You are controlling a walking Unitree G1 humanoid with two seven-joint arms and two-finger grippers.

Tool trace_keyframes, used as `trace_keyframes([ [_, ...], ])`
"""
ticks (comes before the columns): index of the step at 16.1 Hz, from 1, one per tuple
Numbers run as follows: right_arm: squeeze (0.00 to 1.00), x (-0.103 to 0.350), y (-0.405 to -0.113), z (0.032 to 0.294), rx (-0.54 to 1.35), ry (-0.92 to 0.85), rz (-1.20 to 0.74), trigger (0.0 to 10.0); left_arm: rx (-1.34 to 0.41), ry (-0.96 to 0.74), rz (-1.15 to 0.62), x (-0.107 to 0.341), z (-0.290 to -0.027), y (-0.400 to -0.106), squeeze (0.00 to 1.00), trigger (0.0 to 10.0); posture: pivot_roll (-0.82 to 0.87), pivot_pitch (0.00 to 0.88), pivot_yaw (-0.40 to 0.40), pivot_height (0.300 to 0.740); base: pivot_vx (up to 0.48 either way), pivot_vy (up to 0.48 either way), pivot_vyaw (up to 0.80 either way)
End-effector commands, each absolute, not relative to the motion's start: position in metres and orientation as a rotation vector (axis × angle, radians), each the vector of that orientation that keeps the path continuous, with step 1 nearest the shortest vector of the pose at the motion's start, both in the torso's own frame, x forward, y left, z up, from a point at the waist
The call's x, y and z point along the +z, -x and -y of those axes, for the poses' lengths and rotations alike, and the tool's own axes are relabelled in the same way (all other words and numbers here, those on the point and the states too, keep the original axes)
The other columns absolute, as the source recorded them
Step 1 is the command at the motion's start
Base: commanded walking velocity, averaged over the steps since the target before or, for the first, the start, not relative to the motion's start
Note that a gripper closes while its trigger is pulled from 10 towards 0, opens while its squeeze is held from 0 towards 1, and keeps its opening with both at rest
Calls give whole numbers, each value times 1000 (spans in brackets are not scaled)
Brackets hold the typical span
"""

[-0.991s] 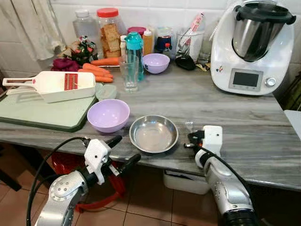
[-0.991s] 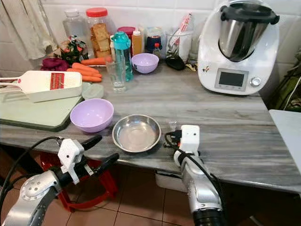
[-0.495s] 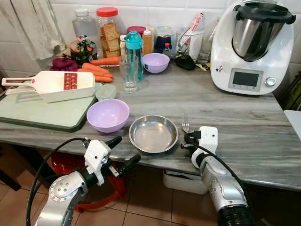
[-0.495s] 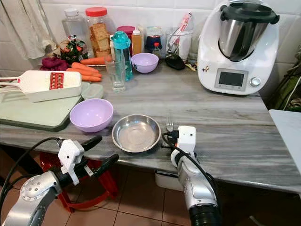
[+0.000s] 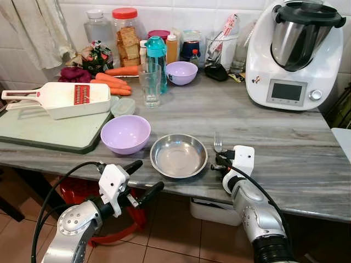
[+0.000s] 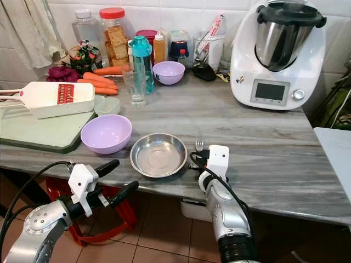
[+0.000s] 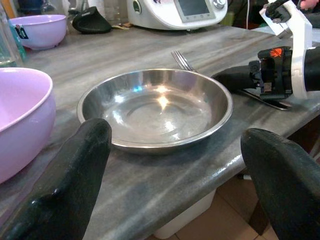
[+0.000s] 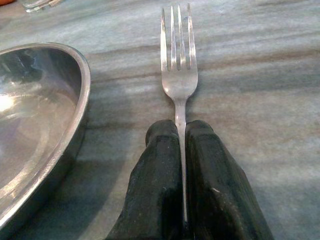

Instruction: Setting the table

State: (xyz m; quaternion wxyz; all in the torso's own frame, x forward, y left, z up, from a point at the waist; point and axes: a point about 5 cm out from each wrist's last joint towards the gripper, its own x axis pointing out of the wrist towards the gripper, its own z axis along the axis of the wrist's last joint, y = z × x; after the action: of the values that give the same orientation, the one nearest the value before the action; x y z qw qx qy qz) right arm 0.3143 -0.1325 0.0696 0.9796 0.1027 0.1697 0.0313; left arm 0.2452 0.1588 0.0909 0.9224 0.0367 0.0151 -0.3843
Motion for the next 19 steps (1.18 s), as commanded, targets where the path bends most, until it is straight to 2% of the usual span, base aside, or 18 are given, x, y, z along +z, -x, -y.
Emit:
trace_keyframes([
  [1, 0, 61, -312, 134, 40, -217, -383, 10000, -798, -87, -40, 89, -159, -246, 0, 10000, -27, 0, -6, 740, 0, 0, 0],
  [2, 0, 61, -313, 135, 38, -221, -384, 10000, -798, -88, -41, 87, -159, -246, 0, 10000, -27, 0, -6, 740, 0, 0, 0],
  [3, 86, 61, -313, 135, 38, -222, -385, 10000, -797, -87, -41, 87, -159, -246, 0, 10000, -27, 0, -6, 740, 0, 0, 0],
  [4, 1000, 60, -313, 134, 39, -230, -384, 10000, -797, -87, -41, 87, -159, -246, 0, 10000, -25, 0, -5, 740, 0, 0, 0],
  [12, 1000, 67, -315, 136, 31, -251, -348, 10000, -803, -87, -33, 87, -158, -246, 0, 10000, -24, 0, -3, 740, 0, 0, 0],
  [19, 1000, 108, -309, 153, 14, -245, -167, 10000, -766, -17, 47, 110, -151, -258, 0, 10000, -33, 0, 0, 740, 0, 0, 0],
])
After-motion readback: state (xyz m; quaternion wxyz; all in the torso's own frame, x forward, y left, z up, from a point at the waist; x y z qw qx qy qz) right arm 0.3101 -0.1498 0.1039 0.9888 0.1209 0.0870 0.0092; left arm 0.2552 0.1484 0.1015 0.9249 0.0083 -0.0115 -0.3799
